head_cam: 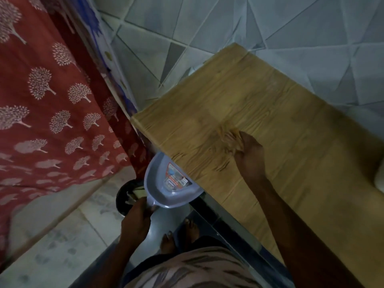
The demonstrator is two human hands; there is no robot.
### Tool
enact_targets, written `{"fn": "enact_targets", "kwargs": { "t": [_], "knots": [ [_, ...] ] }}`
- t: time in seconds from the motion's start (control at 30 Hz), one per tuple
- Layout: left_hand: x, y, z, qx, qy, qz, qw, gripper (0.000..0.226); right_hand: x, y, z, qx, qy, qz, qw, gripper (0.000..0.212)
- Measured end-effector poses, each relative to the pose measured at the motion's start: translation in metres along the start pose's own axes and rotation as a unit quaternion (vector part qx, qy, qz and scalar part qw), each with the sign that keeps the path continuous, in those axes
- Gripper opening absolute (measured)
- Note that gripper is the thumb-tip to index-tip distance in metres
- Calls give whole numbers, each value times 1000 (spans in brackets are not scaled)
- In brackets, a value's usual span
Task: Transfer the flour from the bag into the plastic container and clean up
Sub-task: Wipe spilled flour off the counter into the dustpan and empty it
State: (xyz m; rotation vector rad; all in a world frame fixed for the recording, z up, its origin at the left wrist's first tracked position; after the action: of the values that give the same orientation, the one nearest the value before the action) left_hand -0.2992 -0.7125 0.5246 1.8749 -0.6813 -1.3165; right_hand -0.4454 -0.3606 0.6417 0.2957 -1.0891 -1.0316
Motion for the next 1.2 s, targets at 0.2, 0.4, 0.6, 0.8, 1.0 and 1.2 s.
{"fn": "enact_targets", "kwargs": {
  "t": [0.2,0.4,0.6,0.8,1.0,1.2],
  "knots": [
    [1,0,-4,18,-53,24,998,28,-97,47,11,-53,-135,-154,977,34],
    [5,-6,3,16,-65,19,998,30,-55,-39,25,50,-79,-122,988,40],
    [-8,-4,-3,26,-59,18,998,17,78,-48,-108,234,90,74,965,51],
    [-22,-16,-20,18,-44,-2,999,30,-10,35,-50,85,35,0,996,36],
    [-29,-36,-27,-21,-20,3,1000,26,-128,-2,84,7,-141,-100,985,37],
    [-32,-31,-26,-41,12,25,999,29,3,-98,43,162,153,47,974,46]
  ]
}}
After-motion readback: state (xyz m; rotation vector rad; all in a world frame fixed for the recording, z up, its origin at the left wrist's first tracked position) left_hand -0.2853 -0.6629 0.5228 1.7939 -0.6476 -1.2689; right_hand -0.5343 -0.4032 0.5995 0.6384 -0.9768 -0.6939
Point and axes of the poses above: each hand's wrist, its own z-axis towards the middle knuckle, its own y-axis out of the back of the hand, x = y × z, the point moved 6 cm from there along z, towards the middle knuckle, and after that the axes turned 15 degrees about -x, right-handed, at the moved point
